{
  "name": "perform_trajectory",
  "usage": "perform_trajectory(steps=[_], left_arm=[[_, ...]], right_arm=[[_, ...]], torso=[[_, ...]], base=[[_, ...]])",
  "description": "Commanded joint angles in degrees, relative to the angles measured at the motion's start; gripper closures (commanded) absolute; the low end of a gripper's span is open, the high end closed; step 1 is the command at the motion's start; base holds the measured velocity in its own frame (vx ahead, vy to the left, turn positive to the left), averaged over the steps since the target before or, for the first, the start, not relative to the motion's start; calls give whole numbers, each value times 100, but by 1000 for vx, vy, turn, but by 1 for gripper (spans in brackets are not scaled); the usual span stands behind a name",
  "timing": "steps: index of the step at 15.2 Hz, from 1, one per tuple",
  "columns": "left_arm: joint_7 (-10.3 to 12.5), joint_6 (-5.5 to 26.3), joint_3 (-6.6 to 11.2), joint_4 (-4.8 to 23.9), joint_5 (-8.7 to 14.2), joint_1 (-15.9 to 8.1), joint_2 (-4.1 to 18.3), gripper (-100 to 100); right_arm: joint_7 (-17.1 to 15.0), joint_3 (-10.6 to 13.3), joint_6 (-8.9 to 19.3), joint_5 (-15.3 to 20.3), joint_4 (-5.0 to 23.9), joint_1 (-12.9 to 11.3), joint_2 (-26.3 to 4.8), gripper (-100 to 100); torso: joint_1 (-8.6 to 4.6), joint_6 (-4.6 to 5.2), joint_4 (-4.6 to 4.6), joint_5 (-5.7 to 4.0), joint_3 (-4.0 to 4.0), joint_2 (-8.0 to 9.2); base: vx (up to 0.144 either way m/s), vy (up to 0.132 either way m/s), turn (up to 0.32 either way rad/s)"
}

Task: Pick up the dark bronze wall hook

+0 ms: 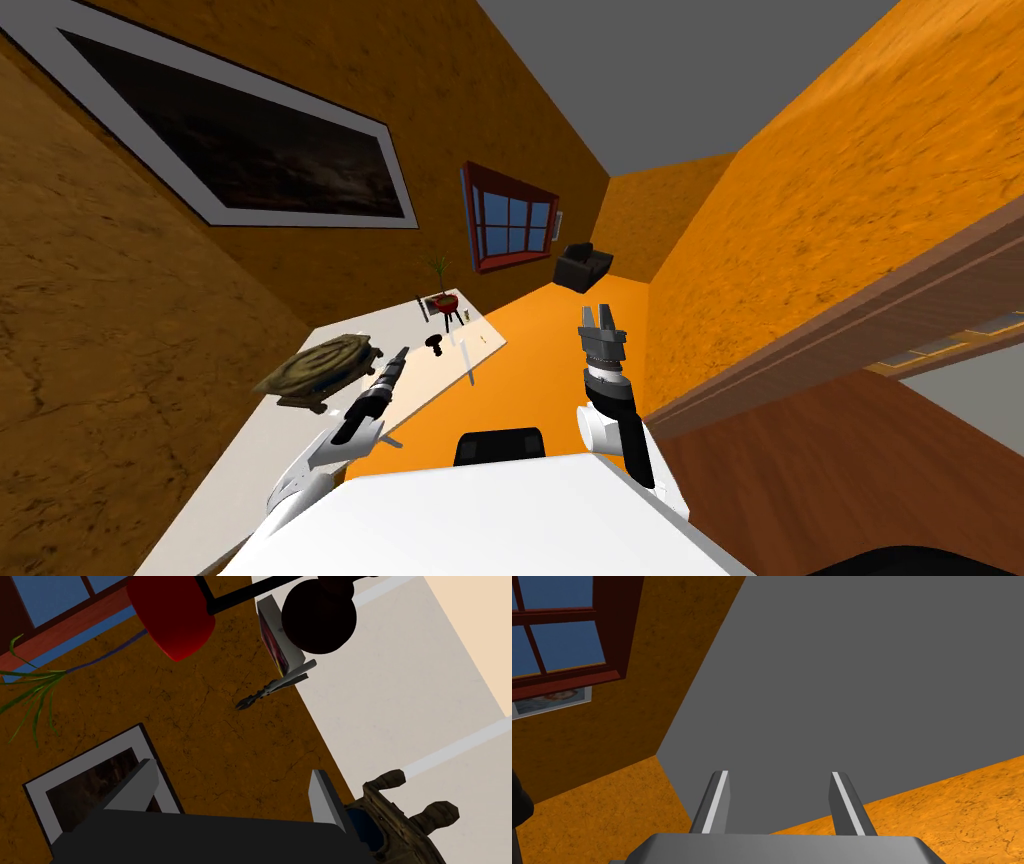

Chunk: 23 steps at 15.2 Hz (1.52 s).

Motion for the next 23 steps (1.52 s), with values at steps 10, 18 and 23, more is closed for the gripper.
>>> perform_trajectory(steps=[10,18,23], left_arm=[[122,299,-196,1376,97,-514,304,-100],[228,636,-490,2406,209,-943,604,-100],[301,917,-787,3089,304,-1180,815,-100]], right_arm=[[0,0,0,0,0,0,0,0],[0,0,0,0,0,1,0,0],[0,-1,0,0,0,1,-1,0]], torso=[[4,2,-1,1,-4,-7],[-3,-3,-4,0,-9,-15],[7,-1,-5,1,-12,-21]], base=[[-1,55,-219],[12,61,-249],[24,69,-326]])
